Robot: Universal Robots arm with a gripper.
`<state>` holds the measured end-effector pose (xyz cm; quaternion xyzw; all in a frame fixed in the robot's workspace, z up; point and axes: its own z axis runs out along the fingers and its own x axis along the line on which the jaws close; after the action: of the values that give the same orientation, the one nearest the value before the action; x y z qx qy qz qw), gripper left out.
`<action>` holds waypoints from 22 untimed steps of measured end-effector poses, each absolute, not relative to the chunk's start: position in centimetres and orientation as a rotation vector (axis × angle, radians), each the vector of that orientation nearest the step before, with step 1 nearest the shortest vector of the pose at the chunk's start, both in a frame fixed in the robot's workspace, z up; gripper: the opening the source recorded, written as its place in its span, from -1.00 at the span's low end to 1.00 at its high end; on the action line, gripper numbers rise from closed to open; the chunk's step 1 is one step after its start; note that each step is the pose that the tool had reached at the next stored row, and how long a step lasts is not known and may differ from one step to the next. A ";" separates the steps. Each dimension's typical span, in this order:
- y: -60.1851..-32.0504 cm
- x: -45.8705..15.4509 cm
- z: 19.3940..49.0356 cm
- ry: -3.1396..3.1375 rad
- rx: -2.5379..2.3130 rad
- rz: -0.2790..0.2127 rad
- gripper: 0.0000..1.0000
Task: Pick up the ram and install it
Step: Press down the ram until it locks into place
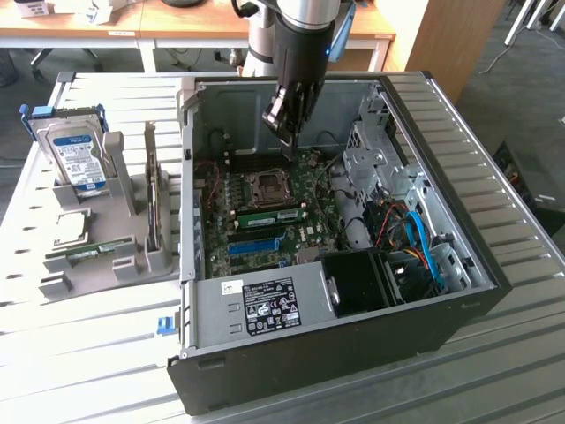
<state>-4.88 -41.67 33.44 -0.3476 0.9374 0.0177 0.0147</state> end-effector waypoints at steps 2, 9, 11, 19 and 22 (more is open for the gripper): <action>-41.7 -4.9 33.4 2.935 -1.031 0.054 -0.79; -41.7 -4.9 33.4 2.992 -0.846 0.051 -0.79; -41.7 -4.9 33.4 3.005 -0.795 0.050 -0.79; -41.7 -4.9 33.4 3.052 -0.581 0.047 -0.79; -41.7 -4.9 33.3 3.065 -0.500 0.045 -0.79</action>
<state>-4.88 -41.67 33.35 -0.1609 0.9867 0.0145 0.0178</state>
